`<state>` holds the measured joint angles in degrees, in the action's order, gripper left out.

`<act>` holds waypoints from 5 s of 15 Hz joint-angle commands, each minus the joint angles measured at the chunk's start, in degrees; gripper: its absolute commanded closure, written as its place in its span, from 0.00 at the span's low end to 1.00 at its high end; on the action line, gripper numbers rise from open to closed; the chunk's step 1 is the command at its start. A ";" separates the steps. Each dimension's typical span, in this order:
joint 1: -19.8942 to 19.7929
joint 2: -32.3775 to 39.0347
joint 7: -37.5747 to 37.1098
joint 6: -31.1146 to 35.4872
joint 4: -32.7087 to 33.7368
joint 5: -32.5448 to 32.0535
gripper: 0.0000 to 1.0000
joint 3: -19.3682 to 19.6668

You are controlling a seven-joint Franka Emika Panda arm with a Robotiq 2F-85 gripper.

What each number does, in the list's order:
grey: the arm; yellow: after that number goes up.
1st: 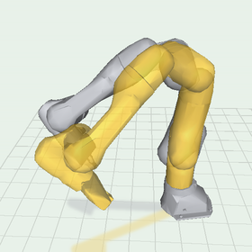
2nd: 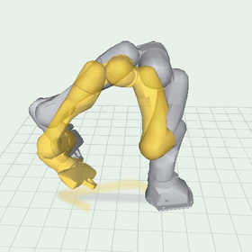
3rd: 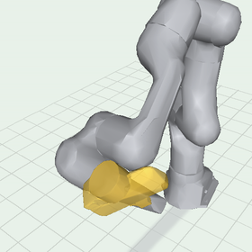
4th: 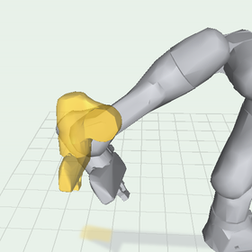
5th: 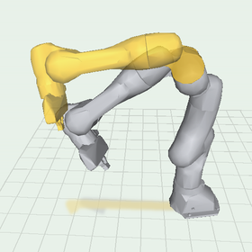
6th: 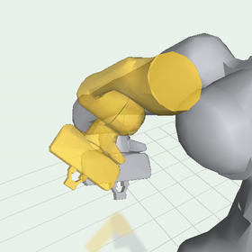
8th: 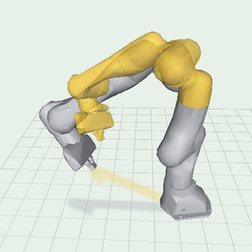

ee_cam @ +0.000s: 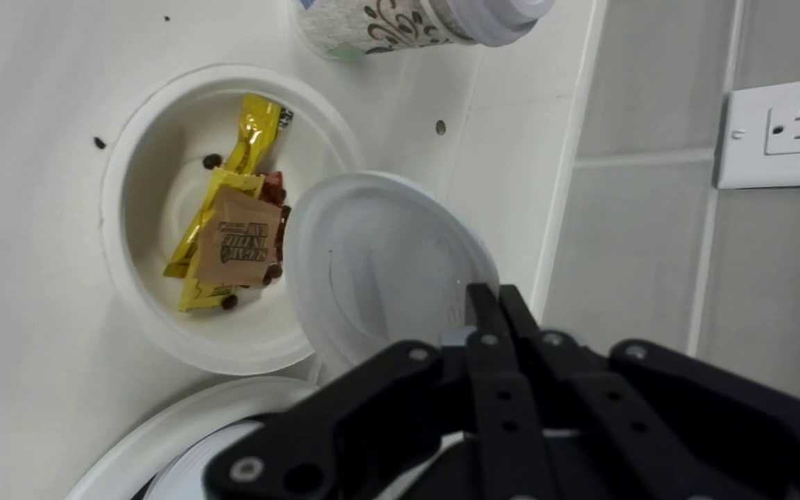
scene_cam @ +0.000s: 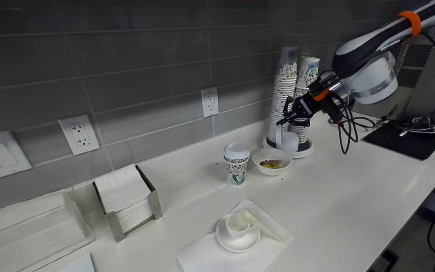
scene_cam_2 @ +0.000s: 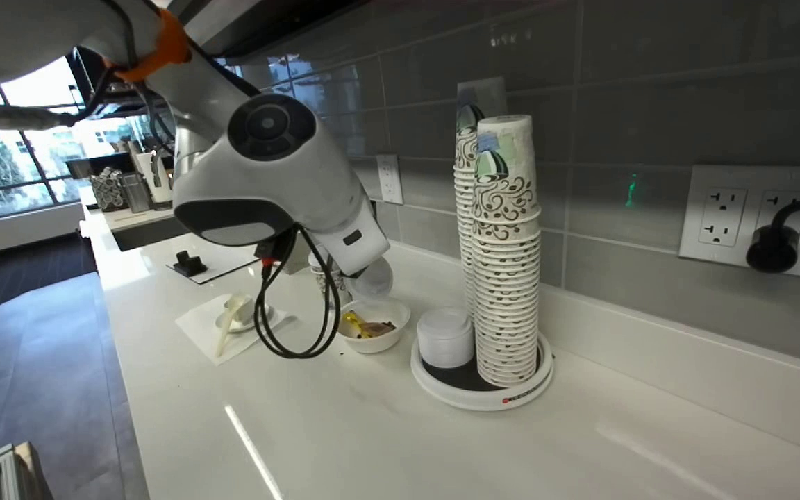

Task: Pick up the white lid on the left and pour its contents into the white plate on the right

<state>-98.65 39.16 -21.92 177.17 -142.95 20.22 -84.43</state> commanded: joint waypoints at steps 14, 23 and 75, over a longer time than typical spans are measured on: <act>-3.06 -32.58 -2.59 -7.68 -6.14 0.31 0.99 -1.76; -2.87 -40.81 -2.38 -13.75 -7.07 -2.83 0.99 0.08; 85.39 -32.56 -4.60 -49.18 10.92 -27.32 0.00 97.53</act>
<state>-13.12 11.85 -35.70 134.35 -130.20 -12.93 13.22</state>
